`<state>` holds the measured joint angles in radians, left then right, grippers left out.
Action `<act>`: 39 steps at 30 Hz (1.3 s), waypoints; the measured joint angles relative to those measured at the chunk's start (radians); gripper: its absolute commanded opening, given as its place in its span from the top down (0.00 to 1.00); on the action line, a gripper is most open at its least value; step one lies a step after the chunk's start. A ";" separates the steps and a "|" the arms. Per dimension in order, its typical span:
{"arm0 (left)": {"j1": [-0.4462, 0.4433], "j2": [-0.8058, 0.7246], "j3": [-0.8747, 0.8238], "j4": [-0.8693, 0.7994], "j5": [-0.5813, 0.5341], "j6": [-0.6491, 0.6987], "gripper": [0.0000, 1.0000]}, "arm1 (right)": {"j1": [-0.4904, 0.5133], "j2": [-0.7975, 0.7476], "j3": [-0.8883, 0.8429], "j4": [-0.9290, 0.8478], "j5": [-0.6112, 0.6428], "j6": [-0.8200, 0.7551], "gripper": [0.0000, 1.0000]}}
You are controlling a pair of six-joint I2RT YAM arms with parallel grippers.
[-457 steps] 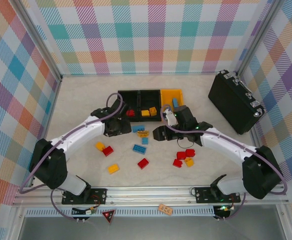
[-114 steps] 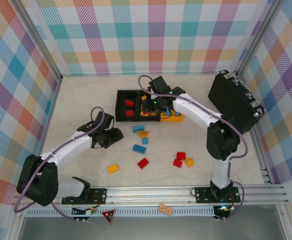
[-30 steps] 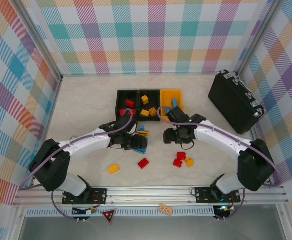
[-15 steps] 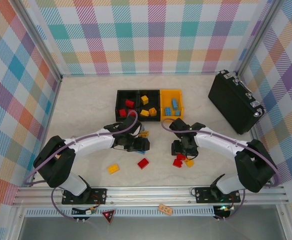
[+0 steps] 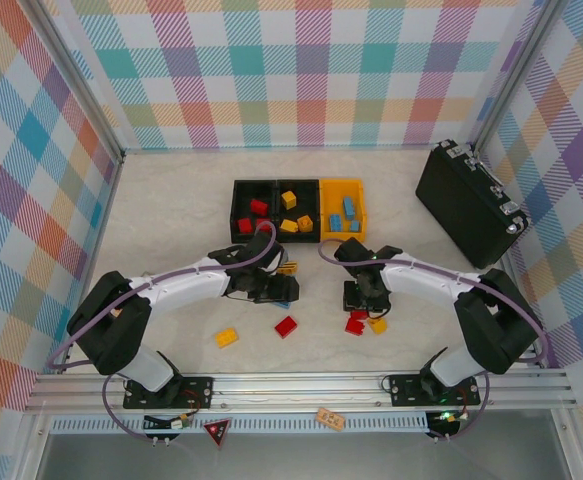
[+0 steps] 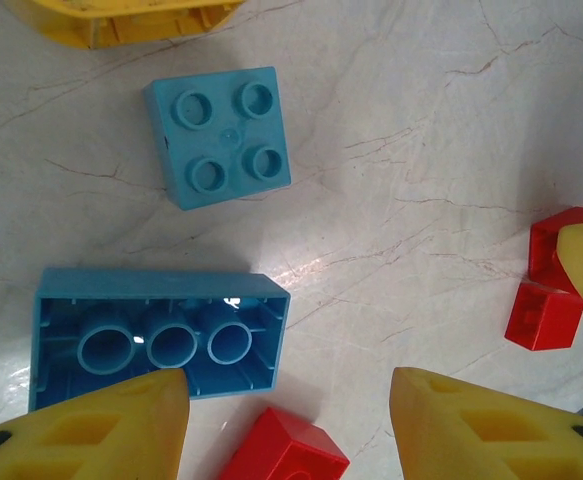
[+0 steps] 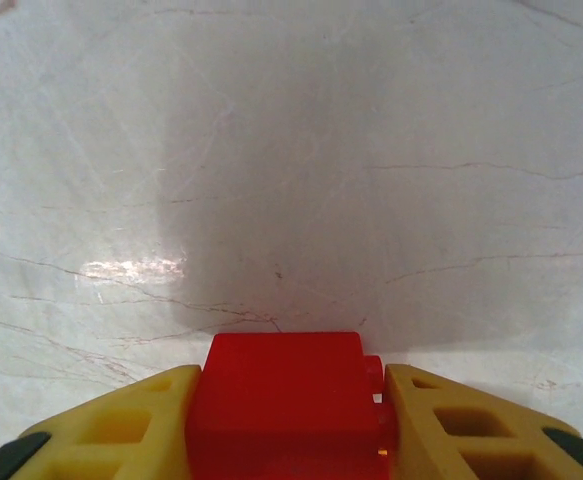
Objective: Sort the legos into containers by color
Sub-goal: Pick up the lego from the bottom-center of the table, then place the lego in the container.
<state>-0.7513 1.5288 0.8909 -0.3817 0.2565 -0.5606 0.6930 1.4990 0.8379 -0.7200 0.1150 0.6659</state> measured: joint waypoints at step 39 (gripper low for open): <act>0.292 -0.353 -0.210 -0.114 -0.206 -0.249 0.45 | 0.020 0.718 1.250 -0.026 -0.210 -0.230 0.63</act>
<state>-0.4591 1.1755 0.6807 -0.4961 0.0509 -0.8093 0.7132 2.2173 2.0884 -0.7464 -0.0948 0.4355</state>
